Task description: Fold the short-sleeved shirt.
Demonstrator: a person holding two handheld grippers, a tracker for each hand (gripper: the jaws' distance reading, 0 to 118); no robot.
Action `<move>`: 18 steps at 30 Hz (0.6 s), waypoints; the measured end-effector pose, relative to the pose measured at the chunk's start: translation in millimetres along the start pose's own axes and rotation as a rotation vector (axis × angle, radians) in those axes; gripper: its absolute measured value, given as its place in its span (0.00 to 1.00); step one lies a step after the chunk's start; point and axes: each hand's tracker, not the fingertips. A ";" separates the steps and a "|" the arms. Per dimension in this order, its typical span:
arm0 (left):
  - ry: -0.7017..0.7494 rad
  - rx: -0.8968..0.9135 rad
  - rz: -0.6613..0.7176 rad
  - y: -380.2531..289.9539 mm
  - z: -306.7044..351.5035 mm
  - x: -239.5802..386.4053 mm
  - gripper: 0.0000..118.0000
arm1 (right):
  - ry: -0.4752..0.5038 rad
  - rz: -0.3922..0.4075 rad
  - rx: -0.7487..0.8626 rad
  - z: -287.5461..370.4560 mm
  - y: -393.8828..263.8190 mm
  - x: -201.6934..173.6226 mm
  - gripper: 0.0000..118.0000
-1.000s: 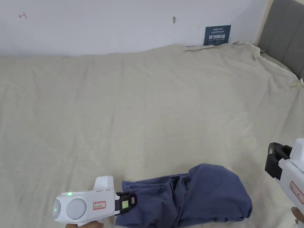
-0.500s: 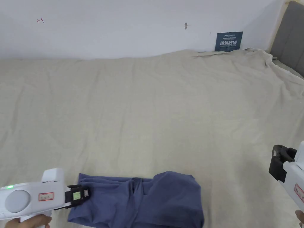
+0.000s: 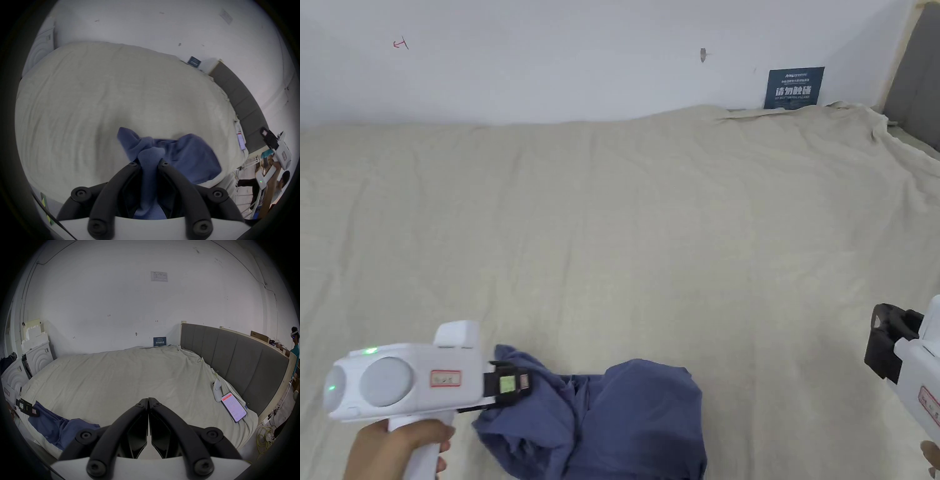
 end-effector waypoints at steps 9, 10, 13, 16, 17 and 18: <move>-0.065 -0.126 -0.166 -1.9 -73.2 94.9 0.12 | -0.004 -0.013 0.008 6.1 -3.4 9.0 0.00; -0.057 -0.144 -0.191 -4.6 -83.2 105.1 0.12 | -0.005 -0.015 0.008 7.0 -4.3 11.1 0.00; -0.035 -0.188 -0.245 -14.1 -108.5 128.6 0.12 | -0.015 -0.019 0.005 8.3 -6.8 15.4 0.00; -0.048 -0.212 -0.235 -22.5 -126.0 143.5 0.12 | -0.024 -0.024 0.001 9.9 -9.1 19.7 0.00; -0.050 -0.212 -0.241 -25.5 -129.8 148.8 0.12 | -0.028 -0.025 0.001 10.8 -9.9 21.0 0.00; -0.045 -0.214 -0.254 -26.7 -135.9 151.0 0.12 | -0.033 -0.026 0.002 11.4 -10.7 22.0 0.00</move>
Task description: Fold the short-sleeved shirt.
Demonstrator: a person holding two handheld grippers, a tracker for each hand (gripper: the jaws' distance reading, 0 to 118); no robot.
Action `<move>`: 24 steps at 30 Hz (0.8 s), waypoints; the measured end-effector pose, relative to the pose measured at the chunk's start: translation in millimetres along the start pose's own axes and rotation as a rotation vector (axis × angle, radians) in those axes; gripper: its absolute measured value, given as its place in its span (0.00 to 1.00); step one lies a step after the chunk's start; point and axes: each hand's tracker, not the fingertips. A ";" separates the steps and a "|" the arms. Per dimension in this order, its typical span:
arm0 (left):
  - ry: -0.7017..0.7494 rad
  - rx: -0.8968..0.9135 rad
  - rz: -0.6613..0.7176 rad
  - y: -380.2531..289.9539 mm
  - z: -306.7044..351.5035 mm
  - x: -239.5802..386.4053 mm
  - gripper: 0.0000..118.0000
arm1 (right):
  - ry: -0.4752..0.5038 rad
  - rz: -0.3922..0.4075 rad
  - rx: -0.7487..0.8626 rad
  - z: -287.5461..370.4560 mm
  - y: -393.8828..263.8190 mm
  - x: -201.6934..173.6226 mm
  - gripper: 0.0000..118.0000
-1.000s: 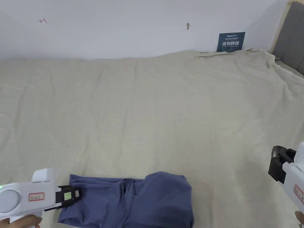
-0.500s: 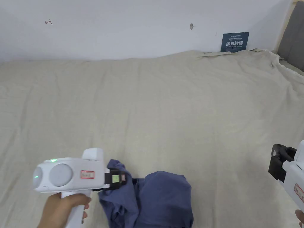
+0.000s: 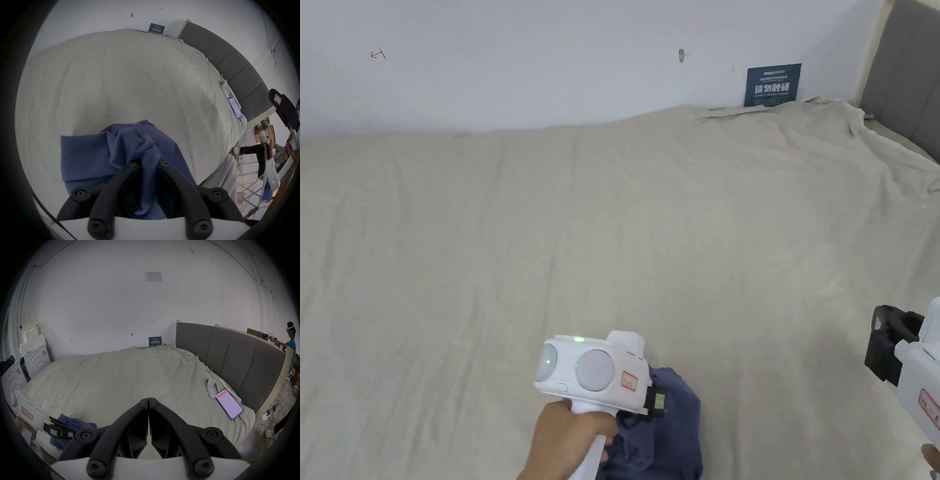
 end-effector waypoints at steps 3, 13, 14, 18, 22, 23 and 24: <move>0.039 -0.006 -0.025 -1.3 -16.1 7.7 0.12 | -0.006 -0.005 -0.003 0.0 -0.9 2.9 0.00; -0.027 0.047 -0.030 -6.6 15.1 20.2 0.69 | -0.015 -0.002 -0.002 3.3 -1.0 7.0 0.00; -0.038 0.074 -0.031 -6.0 23.6 19.7 0.78 | -0.016 -0.003 -0.001 3.9 -0.5 6.5 0.00; -0.028 0.258 -0.022 -8.9 65.2 10.1 0.95 | -0.019 -0.003 0.006 6.4 2.2 6.1 0.00; 0.039 0.364 0.007 -11.4 88.0 -17.1 0.95 | -0.019 0.000 0.013 7.7 4.2 4.3 0.00; 0.064 0.377 0.007 -13.5 89.7 -23.6 0.95 | -0.019 0.000 0.013 7.8 4.6 3.6 0.00; 0.086 0.391 0.005 -15.0 93.5 -25.4 0.94 | -0.019 0.000 0.014 7.7 4.9 3.1 0.00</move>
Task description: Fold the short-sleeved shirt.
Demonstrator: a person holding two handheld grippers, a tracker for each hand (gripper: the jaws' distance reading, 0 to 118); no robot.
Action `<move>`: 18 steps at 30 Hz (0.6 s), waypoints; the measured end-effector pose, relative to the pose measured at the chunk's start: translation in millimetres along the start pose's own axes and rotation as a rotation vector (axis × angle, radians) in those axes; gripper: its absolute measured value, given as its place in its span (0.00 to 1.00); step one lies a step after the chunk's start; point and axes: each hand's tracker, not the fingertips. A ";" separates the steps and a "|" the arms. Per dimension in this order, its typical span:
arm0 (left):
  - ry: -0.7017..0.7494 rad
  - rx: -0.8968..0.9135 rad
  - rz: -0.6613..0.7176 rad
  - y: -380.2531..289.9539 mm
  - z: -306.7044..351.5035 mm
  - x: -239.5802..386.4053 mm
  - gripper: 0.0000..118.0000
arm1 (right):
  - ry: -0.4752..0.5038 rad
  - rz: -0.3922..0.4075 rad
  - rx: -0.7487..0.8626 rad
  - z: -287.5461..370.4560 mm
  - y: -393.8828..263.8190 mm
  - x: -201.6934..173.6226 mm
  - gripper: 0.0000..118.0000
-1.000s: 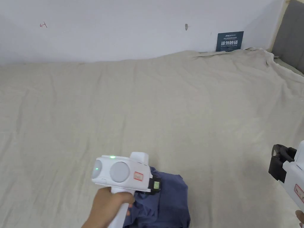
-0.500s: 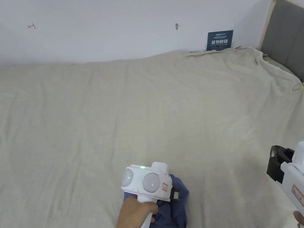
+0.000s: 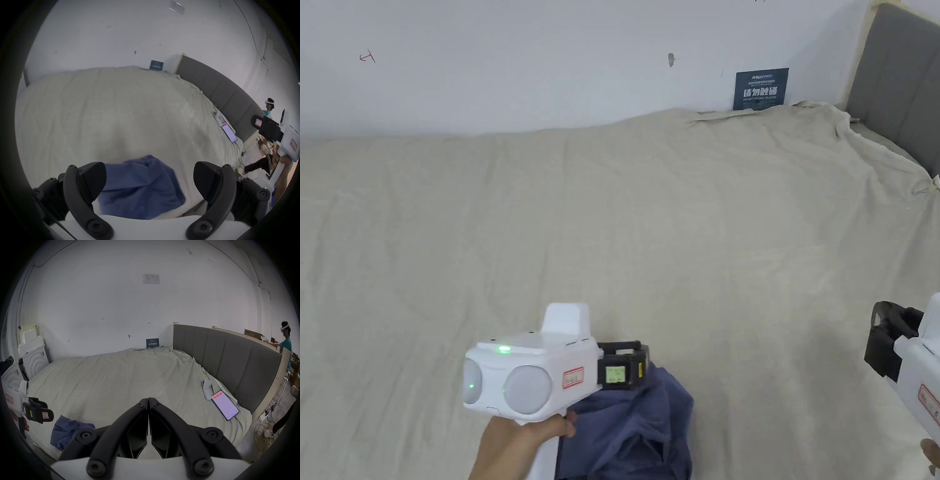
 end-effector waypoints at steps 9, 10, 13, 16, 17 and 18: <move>0.057 0.111 0.024 -50.1 -10.5 -28.2 0.00 | 0.009 0.008 -0.004 -0.2 1.0 -4.9 0.00; 0.044 0.110 0.026 -56.9 -14.4 -26.5 0.00 | 0.008 0.007 -0.004 -0.5 0.6 -5.0 0.00; 0.057 0.106 0.000 -75.8 -26.3 -16.3 0.00 | 0.007 0.007 -0.009 -0.6 -1.2 -3.5 0.00; 0.037 0.083 -0.017 -91.5 -41.8 -4.2 0.00 | 0.003 0.004 -0.016 -1.6 -5.1 1.1 0.00; 0.033 0.074 -0.025 -96.4 -47.8 1.5 0.00 | 0.000 0.004 -0.019 -1.8 -6.3 2.8 0.00; 0.034 0.071 -0.032 -100.2 -52.5 7.0 0.00 | -0.002 0.003 -0.022 -2.2 -7.4 4.2 0.00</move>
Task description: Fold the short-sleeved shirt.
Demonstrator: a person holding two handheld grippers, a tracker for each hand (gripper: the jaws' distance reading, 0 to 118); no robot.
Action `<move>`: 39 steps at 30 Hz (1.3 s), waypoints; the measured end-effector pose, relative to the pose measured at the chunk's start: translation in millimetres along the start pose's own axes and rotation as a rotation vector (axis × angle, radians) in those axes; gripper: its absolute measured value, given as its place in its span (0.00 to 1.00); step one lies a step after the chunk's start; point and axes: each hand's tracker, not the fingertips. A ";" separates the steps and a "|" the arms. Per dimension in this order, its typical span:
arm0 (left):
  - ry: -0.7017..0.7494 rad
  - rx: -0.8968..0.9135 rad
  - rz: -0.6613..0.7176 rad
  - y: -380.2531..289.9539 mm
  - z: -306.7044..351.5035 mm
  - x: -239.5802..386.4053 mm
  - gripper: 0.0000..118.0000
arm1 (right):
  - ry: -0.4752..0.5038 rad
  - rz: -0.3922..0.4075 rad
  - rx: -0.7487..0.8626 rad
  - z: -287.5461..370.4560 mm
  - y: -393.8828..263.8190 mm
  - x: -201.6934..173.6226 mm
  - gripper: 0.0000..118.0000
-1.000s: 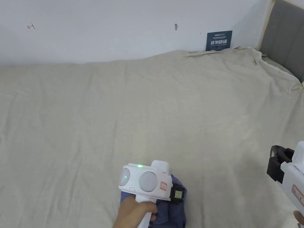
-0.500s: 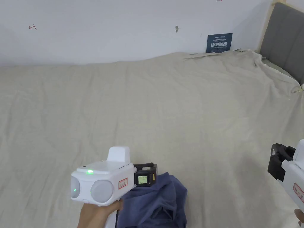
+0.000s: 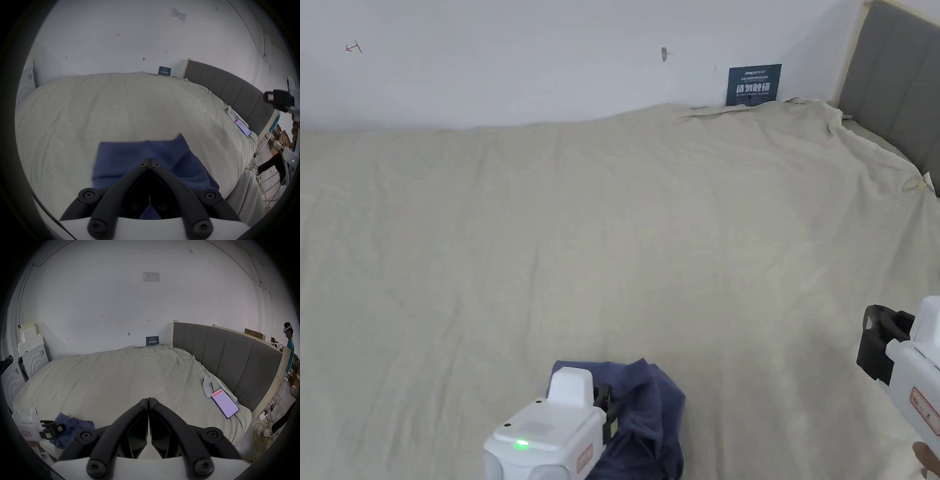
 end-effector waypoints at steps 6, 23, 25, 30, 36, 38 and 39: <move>-0.012 -0.010 -0.054 -1.7 -23.5 39.8 0.00 | -0.018 -0.005 -0.016 1.0 -6.0 12.5 0.00; -0.036 -0.012 -0.172 -22.8 -60.3 73.1 0.00 | -0.059 -0.022 -0.038 -0.7 -12.4 29.5 0.00; -0.039 -0.014 -0.168 -21.3 -60.1 72.0 0.00 | -0.058 -0.020 -0.038 -1.0 -12.1 27.6 0.00; -0.051 0.024 -0.179 -11.3 -44.2 68.1 0.00 | -0.046 -0.014 -0.028 -1.1 -7.1 22.5 0.00; -0.060 0.148 -0.132 24.9 -3.7 48.3 0.00 | -0.020 0.002 0.005 -0.9 5.7 7.0 0.00; -0.053 0.193 -0.122 43.0 16.3 42.8 0.00 | -0.007 0.007 0.022 -0.4 10.5 0.7 0.00; -0.050 0.219 -0.118 50.5 24.2 39.3 0.00 | -0.003 0.009 0.027 -0.1 12.2 -1.6 0.00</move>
